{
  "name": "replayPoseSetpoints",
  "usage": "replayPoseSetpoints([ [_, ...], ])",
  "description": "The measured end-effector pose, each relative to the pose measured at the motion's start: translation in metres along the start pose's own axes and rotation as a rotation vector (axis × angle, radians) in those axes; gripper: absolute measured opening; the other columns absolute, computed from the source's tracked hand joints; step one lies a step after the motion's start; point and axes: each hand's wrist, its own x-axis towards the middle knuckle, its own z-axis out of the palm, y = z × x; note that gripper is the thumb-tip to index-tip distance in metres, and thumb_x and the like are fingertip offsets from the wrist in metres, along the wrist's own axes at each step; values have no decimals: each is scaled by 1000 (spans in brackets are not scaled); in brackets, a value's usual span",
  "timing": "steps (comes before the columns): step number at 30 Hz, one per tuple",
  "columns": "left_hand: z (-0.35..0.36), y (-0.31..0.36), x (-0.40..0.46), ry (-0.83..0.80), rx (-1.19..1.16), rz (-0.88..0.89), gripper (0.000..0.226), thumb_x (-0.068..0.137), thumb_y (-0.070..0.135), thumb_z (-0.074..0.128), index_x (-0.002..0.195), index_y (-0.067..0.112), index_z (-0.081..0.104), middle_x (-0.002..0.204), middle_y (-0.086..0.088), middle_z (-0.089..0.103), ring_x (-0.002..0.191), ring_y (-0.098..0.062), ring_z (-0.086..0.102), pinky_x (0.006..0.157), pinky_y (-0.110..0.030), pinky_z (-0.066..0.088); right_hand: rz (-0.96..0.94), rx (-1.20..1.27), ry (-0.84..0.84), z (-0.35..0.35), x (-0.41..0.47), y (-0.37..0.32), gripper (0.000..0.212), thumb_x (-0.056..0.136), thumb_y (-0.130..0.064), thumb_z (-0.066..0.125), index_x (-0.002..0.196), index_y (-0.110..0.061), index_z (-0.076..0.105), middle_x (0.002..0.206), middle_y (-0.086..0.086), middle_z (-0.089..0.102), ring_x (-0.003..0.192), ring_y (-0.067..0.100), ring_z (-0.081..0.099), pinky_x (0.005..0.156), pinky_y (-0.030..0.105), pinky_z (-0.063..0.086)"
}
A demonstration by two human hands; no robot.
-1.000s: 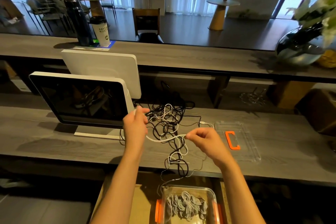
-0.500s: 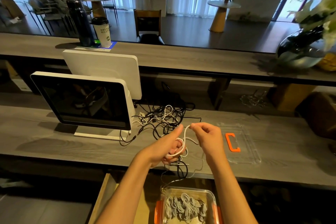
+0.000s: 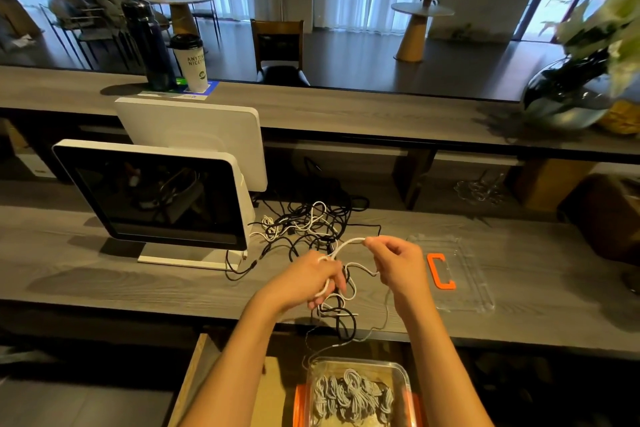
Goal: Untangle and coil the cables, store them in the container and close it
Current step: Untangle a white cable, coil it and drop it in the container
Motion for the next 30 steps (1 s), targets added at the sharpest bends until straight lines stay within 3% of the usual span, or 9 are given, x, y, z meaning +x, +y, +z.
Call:
replayPoseSetpoints([
  [3, -13, 0, -1, 222, -284, 80, 39, 107, 33, 37, 109, 11, 69, 86, -9, 75, 70, -25, 70, 62, -28, 58, 23, -18, -16, -6, 0, 3, 15, 92, -18, 68, 84, -8, 76, 50, -5, 49, 44, 4, 37, 41, 17, 29],
  [6, -22, 1, -2, 233, -451, 96, 32, 106, 21, 41, 109, 4, 68, 80, -11, 69, 67, -20, 66, 61, -25, 55, 26, -12, -37, -9, 0, 4, 15, 92, -15, 68, 84, -5, 77, 49, -5, 47, 45, 6, 36, 42, 18, 28],
  [9, -10, 0, 1, 198, -350, 45, 32, 108, 23, 38, 118, 12, 66, 82, -5, 69, 60, -11, 57, 55, -22, 47, -13, -20, -78, -6, 0, 1, 14, 91, -15, 69, 83, -7, 78, 51, -3, 47, 47, 7, 36, 43, 18, 28],
  [15, -4, 5, 19, 690, -21, 98, 40, 107, 34, 34, 99, 19, 71, 89, 8, 66, 80, 3, 54, 67, -19, 39, -90, -3, -296, -1, -8, -12, 18, 92, -6, 65, 79, -8, 78, 50, -6, 47, 48, 6, 34, 45, 15, 27],
  [19, 9, 4, 16, 411, 162, 33, 56, 100, 60, 25, 90, 25, 67, 77, 1, 71, 80, -16, 67, 77, -35, 51, -141, 100, -306, 3, -12, -16, 21, 94, -6, 61, 80, -7, 77, 49, -6, 45, 48, 6, 31, 45, 18, 25],
  [22, 17, 0, 10, 142, 58, 5, 74, 90, 74, 11, 95, 23, 64, 67, 0, 69, 79, -13, 67, 86, -36, 47, -122, 111, -191, 4, -8, -13, 19, 94, -7, 61, 82, -2, 75, 49, -6, 43, 47, 6, 32, 44, 16, 29],
  [25, 15, -1, 14, -16, 157, 111, 64, 98, 64, 34, 73, 17, 68, 52, 8, 53, 50, -9, 49, 70, -33, 45, -89, 103, -117, 3, -5, -8, 17, 93, -8, 63, 82, -4, 74, 49, -8, 44, 46, 4, 33, 44, 15, 30],
  [27, 13, -2, 17, -57, 273, 143, 50, 98, 54, 49, 61, 24, 60, 53, 9, 50, 52, -13, 45, 65, -34, 43, -73, 97, -84, 3, -3, -6, 16, 93, -10, 64, 82, -5, 74, 49, -7, 43, 46, 5, 32, 43, 15, 29],
  [30, 12, -6, 19, -43, 184, 133, 53, 102, 50, 40, 59, 24, 58, 52, 11, 46, 57, -15, 44, 71, -36, 45, -45, 103, -66, 1, 1, -4, 16, 93, -12, 64, 84, -5, 75, 50, -3, 40, 46, 6, 30, 43, 18, 26],
])
